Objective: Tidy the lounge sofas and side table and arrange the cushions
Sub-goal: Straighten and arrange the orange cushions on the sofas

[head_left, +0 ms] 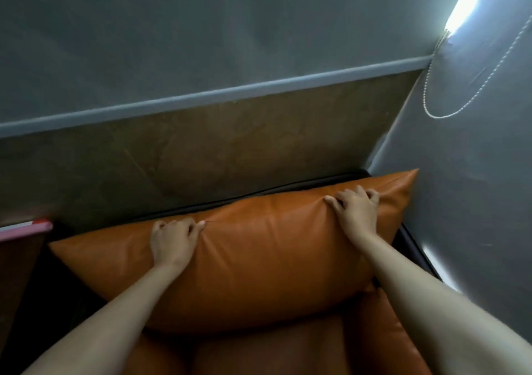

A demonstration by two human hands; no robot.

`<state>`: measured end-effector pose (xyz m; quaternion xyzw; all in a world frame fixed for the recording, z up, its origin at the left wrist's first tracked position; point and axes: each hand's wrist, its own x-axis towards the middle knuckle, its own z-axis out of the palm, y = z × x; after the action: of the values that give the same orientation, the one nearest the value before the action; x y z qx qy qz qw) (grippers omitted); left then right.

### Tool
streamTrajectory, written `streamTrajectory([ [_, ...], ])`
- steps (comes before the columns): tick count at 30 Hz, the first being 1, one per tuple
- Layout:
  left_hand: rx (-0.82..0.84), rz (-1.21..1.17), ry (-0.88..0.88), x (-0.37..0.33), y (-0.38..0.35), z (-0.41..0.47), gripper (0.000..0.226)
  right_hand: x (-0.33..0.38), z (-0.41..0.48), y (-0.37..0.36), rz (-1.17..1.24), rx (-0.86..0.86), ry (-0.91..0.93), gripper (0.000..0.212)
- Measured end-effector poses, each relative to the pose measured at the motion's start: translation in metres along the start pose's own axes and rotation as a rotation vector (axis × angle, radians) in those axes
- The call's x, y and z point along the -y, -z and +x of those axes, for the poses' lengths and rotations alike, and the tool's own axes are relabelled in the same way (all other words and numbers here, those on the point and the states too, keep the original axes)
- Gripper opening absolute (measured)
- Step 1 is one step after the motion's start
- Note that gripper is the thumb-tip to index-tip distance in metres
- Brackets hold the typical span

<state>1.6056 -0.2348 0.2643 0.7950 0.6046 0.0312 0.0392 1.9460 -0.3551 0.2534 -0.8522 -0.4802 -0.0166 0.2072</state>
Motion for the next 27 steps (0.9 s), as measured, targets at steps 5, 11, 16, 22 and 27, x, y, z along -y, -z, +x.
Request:
streamTrajectory([
  [5,-0.030,-0.129,0.060,0.006,-0.031,0.010,0.033,-0.001,0.005,-0.034,-0.013,-0.005,-0.042,0.032],
  [11,-0.090,-0.152,-0.015,0.009,-0.047,0.011,0.043,0.002,0.007,-0.052,-0.175,0.101,-0.008,0.046],
  [16,-0.065,-0.079,0.011,0.011,-0.060,0.020,0.077,-0.003,0.016,-0.061,-0.233,0.171,-0.026,0.067],
  [22,-0.106,-0.079,0.037,0.006,-0.076,0.034,0.077,-0.005,0.031,-0.081,-0.226,0.151,-0.038,0.069],
  [27,-0.149,-0.104,0.037,0.004,-0.085,0.040,0.074,-0.007,0.035,-0.093,-0.228,0.124,-0.033,0.068],
])
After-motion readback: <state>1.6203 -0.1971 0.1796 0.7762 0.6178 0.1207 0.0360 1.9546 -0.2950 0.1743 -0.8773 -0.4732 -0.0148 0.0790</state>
